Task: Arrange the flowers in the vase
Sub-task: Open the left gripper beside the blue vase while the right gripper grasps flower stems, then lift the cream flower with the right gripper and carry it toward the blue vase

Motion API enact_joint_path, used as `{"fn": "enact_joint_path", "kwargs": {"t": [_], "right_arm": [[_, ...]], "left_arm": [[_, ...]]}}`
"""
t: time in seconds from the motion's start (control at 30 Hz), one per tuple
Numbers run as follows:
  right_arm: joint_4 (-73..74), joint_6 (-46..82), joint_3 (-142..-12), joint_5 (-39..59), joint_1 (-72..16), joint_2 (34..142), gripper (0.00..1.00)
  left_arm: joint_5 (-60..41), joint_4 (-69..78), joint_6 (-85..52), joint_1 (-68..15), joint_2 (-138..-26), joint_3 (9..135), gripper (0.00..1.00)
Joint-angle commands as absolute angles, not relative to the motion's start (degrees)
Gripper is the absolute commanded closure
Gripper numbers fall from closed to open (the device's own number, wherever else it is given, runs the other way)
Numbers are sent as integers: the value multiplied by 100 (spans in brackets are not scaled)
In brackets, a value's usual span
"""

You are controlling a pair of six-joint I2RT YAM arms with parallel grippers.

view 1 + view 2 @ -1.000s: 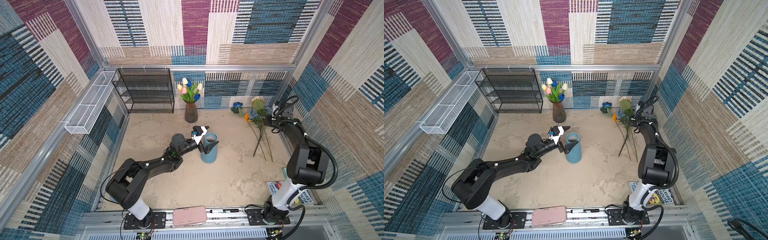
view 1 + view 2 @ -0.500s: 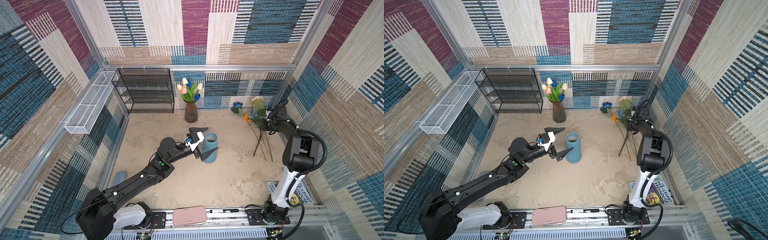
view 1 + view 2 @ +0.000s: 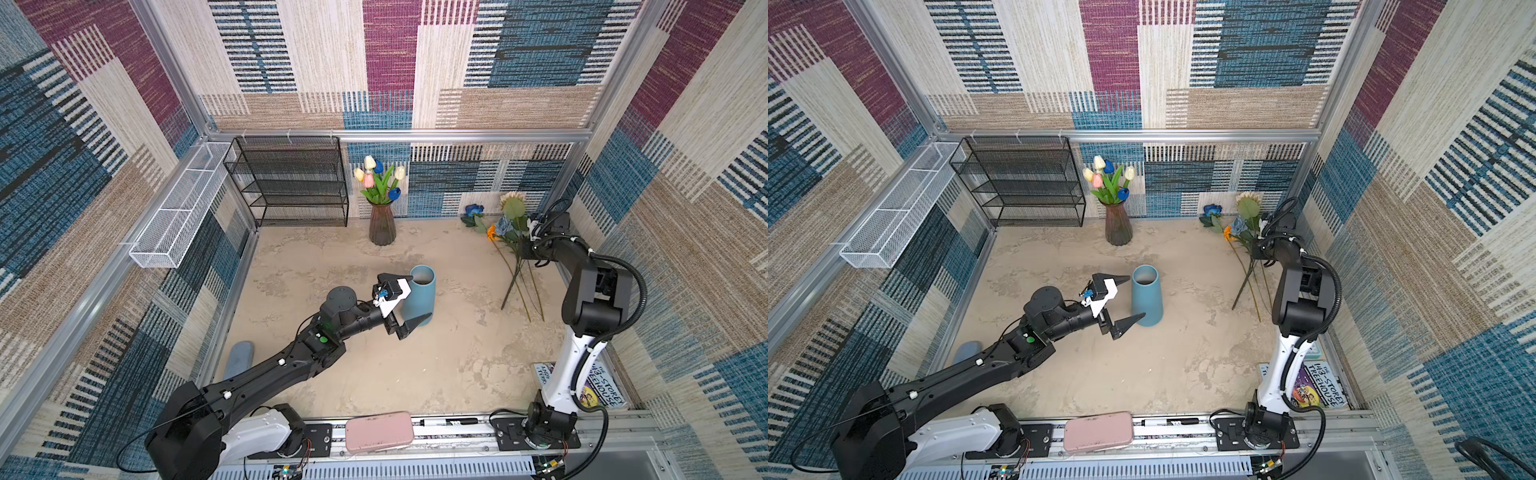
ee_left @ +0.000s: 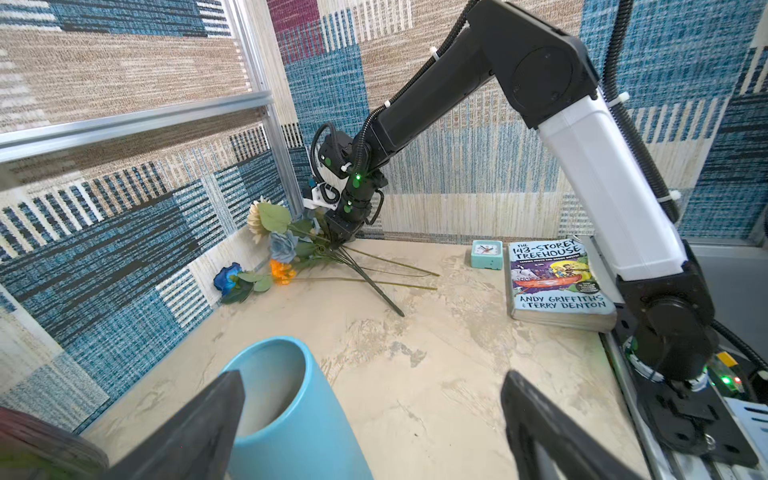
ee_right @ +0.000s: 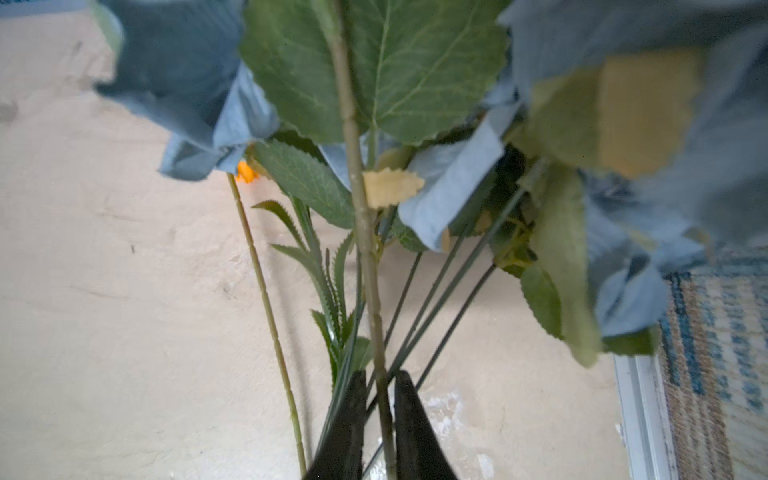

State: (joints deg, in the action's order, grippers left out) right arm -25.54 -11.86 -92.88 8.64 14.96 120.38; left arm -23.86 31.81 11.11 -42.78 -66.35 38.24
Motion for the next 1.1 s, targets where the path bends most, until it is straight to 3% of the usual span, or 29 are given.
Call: {"fn": "enact_joint_path", "kwargs": {"t": [0.0,0.5,1.07], "right_arm": [[-2496,-1188,-9295,1023,1499,11934,85],[-2345,-1138,-8989,1173,1499,11654,98],[-2241,-975,-8993,1274,1494,11023,100]], "left_arm": [[-2247,3171,1185,-4285,-6609,3814,1],[-2030,3169,1331,-4281,-6471,3705,1],[-1715,3612,1387,-4280,-6398,3455,1]]}}
